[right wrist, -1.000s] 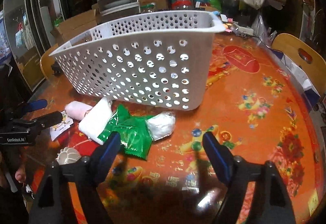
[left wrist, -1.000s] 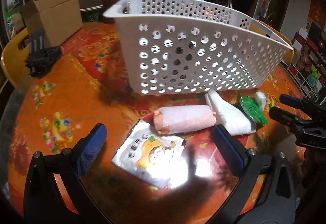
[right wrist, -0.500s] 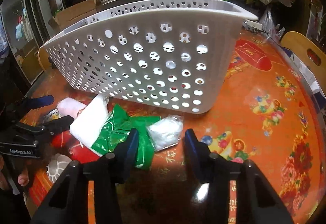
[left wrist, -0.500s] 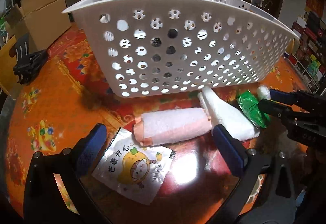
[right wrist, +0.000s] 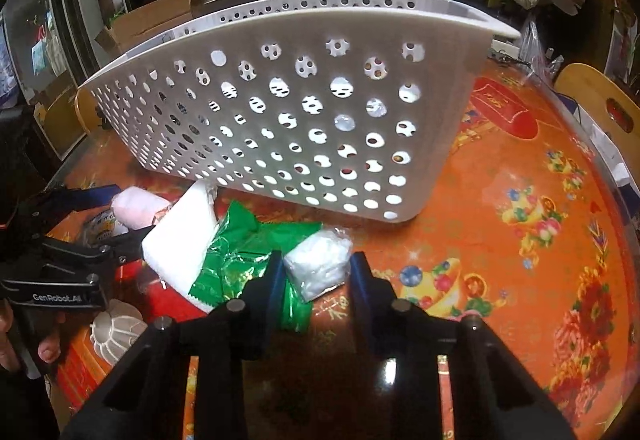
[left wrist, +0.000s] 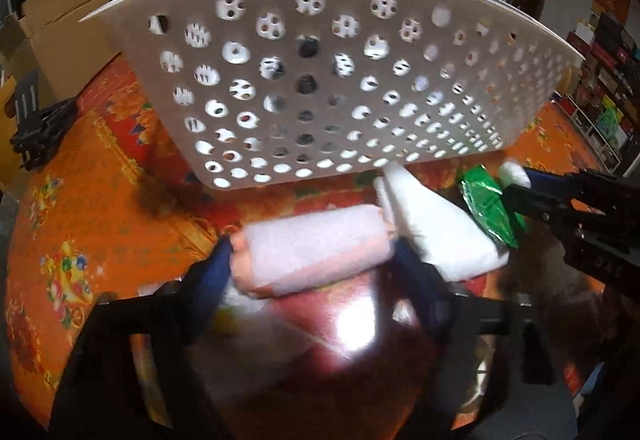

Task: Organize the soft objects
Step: 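Grasp the pink rolled towel with the left gripper while the right gripper grasps the white cloth bag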

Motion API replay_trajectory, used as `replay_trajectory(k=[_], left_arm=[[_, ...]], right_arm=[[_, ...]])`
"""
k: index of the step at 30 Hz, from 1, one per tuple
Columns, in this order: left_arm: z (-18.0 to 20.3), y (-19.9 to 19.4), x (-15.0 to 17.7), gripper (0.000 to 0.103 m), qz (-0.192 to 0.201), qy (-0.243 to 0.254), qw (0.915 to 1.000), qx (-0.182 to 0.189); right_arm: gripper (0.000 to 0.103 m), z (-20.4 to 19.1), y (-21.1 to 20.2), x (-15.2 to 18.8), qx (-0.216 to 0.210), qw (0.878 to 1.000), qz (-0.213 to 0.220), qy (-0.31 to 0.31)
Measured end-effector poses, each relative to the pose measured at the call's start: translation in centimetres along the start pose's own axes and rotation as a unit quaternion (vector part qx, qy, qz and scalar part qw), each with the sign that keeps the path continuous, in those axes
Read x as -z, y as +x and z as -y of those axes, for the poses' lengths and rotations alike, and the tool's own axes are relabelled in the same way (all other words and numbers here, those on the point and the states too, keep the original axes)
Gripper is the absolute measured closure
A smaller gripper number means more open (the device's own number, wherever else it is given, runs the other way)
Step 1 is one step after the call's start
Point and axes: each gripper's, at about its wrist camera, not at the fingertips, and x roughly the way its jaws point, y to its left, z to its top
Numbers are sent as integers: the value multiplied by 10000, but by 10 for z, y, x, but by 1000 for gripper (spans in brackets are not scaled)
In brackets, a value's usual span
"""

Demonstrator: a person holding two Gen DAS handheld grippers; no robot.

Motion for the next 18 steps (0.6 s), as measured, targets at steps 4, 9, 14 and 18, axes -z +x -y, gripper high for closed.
replay_trajectory(k=[4,9,14,18], left_arm=[[2,-7,1,32,167,-3,9999,-8],[-1,-25,4,32,456,-3,9990,32],[-10,-57,8,32,820,-96,9965,86],[-11,-95,8,32,1126,-75,9935,143]], right_arm=[[72,-2,-6,1,-16,9999,116,16],[72,1,-19,4,-13,9996,262,48],[72,4,-46,4,64,9985,550,18],[72,2,-72,5,29,9970,770,-58]])
